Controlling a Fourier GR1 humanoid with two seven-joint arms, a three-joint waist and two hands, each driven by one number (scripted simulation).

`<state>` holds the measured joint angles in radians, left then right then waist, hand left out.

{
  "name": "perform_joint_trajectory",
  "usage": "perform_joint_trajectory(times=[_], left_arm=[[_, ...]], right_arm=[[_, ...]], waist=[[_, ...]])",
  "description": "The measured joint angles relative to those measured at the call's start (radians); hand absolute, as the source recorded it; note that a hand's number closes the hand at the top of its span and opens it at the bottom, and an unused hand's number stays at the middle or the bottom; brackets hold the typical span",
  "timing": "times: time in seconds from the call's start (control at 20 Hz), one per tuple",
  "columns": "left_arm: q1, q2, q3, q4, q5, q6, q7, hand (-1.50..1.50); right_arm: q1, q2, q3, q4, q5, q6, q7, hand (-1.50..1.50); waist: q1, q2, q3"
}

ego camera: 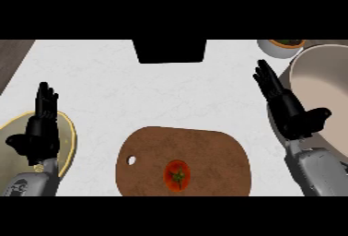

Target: Pick the tomato from the cutting board and place it in the pot

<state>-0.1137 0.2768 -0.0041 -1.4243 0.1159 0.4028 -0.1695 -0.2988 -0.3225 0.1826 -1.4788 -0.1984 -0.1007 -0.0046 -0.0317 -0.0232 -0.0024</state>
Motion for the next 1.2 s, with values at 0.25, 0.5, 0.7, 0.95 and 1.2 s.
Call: perform_joint_trajectory(times=[0.25, 0.5, 0.7, 0.95, 1.2], left_arm=[[-0.069, -0.011, -0.037, -0.026, 0.021, -0.059, 0.009, 0.00], [-0.126, -0.025, -0.075, -0.050, 0.064, -0.132, 0.045, 0.00], [-0.173, -0.018, -0.081, -0.068, 0.089, -0.160, 0.100, 0.00], [-0.197, 0.004, -0.055, -0.073, 0.123, -0.186, 0.144, 0.00], [-0.197, 0.016, -0.043, -0.073, 0.133, -0.196, 0.168, 0.00]], right_arm=[[-0.134, 0.036, 0.107, -0.061, -0.097, 0.253, -0.074, 1.50], [-0.309, -0.028, 0.162, -0.079, -0.006, 0.439, -0.271, -1.50], [-0.361, -0.076, 0.192, -0.040, 0.067, 0.577, -0.523, -1.50], [-0.388, -0.146, 0.241, 0.007, 0.218, 0.563, -0.761, -1.50], [-0.417, -0.229, 0.333, 0.050, 0.411, 0.460, -0.886, -1.50]], waist=[[0.075, 0.022, 0.005], [0.109, 0.032, 0.005], [0.114, 0.046, 0.008], [0.100, 0.045, 0.007], [0.083, 0.039, 0.005]])
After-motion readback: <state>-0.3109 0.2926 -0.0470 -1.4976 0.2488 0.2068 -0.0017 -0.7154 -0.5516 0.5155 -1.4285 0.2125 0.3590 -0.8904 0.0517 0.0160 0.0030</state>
